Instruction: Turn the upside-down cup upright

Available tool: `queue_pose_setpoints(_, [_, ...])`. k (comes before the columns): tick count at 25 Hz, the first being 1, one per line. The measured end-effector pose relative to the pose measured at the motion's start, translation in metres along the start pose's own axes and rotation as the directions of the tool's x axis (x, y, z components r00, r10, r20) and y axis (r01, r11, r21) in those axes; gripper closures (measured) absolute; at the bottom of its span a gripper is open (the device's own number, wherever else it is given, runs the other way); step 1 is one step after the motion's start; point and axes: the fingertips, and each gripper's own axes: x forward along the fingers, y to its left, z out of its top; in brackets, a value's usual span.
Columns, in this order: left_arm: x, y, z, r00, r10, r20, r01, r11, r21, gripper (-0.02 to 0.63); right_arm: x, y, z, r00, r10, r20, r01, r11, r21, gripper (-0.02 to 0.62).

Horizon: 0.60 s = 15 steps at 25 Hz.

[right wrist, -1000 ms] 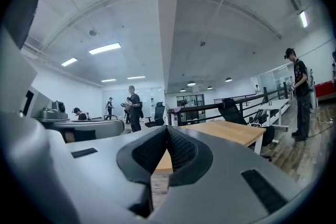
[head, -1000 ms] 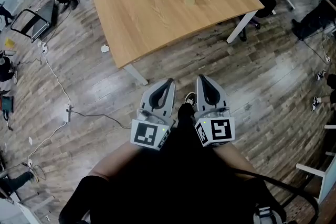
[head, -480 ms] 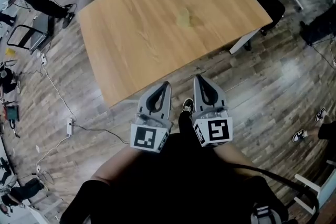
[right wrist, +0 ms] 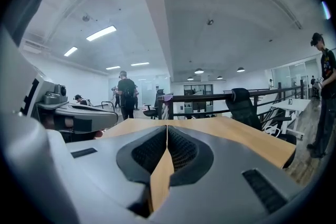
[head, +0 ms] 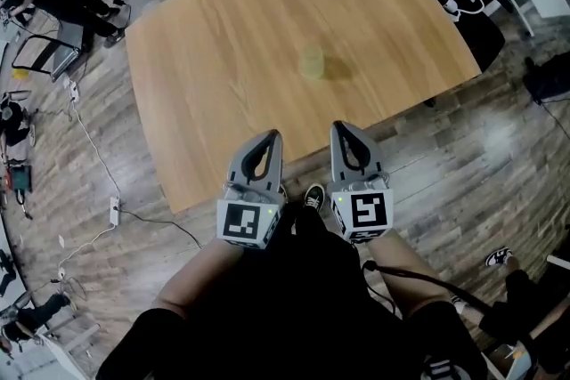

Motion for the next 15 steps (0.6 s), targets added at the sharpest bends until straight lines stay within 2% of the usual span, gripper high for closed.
queue_pose_setpoints(4, [0.041, 0.035, -0.022, 0.999, 0.009, -0.036, -0.009, 1.000, 0.005, 0.611, 0.058, -0.009, -0.018, 0.999, 0.021, -0.049, -0.022, 0.999, -0.033, 0.581])
queue_pose_setpoints(9, [0.084, 0.075, -0.055, 0.997, 0.003, -0.072, -0.006, 0.999, -0.037, 0.611, 0.126, -0.020, -0.044, 0.996, 0.012, -0.092, -0.015, 1.000, -0.028, 0.576])
queue_pose_setpoints(10, [0.093, 0.082, -0.063, 0.997, -0.008, -0.079, 0.005, 0.999, -0.034, 0.611, 0.141, -0.020, -0.051, 0.994, 0.018, -0.104, -0.021, 0.999, -0.026, 0.543])
queue_pose_setpoints(11, [0.101, 0.089, -0.070, 0.996, -0.018, -0.086, 0.014, 0.999, -0.037, 0.611, 0.156, -0.019, -0.058, 0.993, 0.028, -0.117, -0.031, 0.999, -0.023, 0.446])
queue_pose_setpoints(12, [0.109, 0.095, -0.078, 0.996, -0.025, -0.090, 0.021, 0.999, -0.046, 0.611, 0.172, -0.020, -0.066, 0.991, 0.032, -0.127, -0.035, 0.999, -0.017, 0.395])
queue_pose_setpoints(15, [0.130, 0.113, -0.102, 0.994, -0.047, -0.103, 0.041, 0.998, -0.057, 0.611, 0.215, -0.028, -0.088, 0.992, -0.002, -0.127, 0.000, 1.000, -0.013, 0.348])
